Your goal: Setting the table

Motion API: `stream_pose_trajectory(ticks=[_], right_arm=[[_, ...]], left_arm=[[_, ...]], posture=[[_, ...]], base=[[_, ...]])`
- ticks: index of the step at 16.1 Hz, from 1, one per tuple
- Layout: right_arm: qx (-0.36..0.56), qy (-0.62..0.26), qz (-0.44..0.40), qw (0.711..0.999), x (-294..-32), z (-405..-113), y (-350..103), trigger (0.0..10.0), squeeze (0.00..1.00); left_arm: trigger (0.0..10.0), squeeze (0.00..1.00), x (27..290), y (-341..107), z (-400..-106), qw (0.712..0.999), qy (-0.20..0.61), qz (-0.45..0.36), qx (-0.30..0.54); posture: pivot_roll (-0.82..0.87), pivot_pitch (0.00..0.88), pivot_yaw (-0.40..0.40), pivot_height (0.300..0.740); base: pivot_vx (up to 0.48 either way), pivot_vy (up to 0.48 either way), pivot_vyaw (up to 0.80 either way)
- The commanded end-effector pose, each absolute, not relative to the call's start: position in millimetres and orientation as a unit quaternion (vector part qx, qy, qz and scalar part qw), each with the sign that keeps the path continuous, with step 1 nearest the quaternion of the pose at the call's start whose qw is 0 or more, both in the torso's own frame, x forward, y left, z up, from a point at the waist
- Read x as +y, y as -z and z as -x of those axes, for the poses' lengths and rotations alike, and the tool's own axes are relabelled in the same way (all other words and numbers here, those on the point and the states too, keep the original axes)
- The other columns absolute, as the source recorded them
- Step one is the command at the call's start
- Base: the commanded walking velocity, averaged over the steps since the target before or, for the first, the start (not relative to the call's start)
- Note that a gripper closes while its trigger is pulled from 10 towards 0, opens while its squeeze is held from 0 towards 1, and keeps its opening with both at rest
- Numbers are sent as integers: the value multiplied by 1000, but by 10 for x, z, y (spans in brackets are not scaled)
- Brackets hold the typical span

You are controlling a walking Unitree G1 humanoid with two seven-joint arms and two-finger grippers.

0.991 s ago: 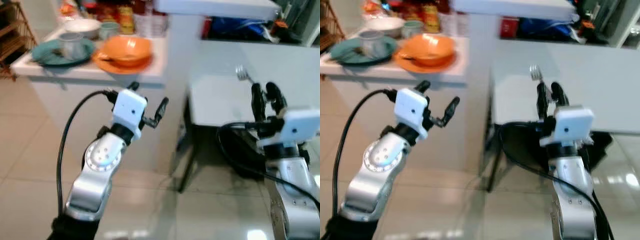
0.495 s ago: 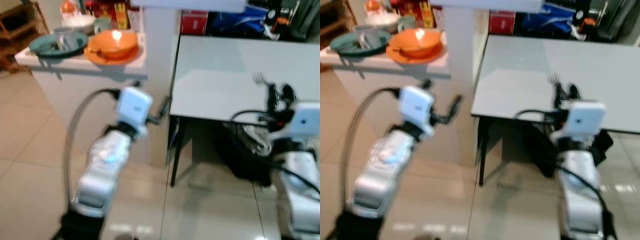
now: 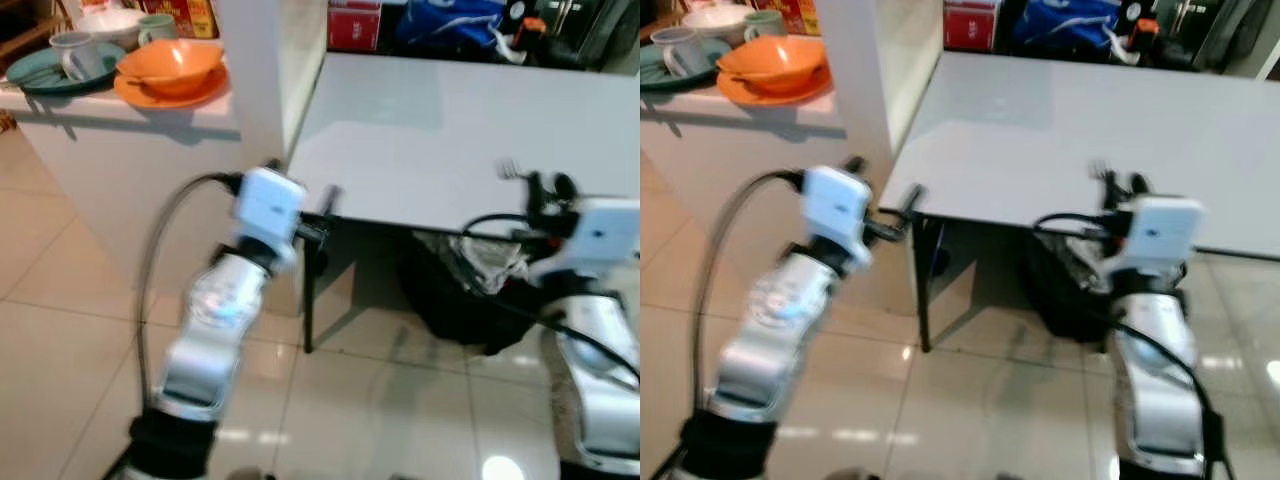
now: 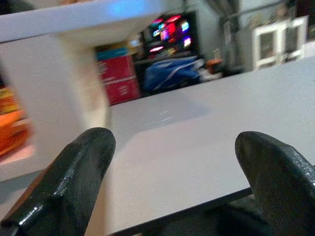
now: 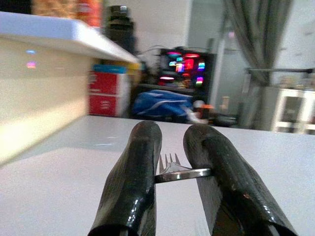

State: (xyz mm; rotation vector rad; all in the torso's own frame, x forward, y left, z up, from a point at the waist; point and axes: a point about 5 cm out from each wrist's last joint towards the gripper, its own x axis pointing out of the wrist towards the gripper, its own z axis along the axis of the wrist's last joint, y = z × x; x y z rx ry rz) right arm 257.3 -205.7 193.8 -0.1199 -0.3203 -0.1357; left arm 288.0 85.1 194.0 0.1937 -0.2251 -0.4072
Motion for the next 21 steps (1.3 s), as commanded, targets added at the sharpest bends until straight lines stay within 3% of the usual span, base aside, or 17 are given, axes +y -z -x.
stream_pose_trajectory(ticks=[1, 7, 16, 21], right_arm=[[-169, 55, 53, 983, -2003, -2590, -1990, 10000, 0], [-172, 41, 49, 983, -1993, -2648, -2029, 10000, 0], [-129, 9, 5, 992, -1864, -2690, -1529, 10000, 0], [-125, 1, 6, 992, -1855, -2705, -1411, 10000, 0]], left_arm=[[10000, 0, 912, -1970, -2894, 970, 187, -104, -115], [10000, 0, 974, -1897, -2885, 976, 168, -89, -104], [10000, 0, 1326, -1443, -2923, 986, 137, -72, -62], [10000, 0, 1344, -1290, -2898, 988, 132, -65, -55]], posture=[[4, 43, 6, 740], [-8, 62, -15, 740], [-37, 80, 42, 740], [-41, 63, 42, 740]], base=[[0, -390, 0], [0, -386, 0], [0, -391, 0], [0, -399, 0]])
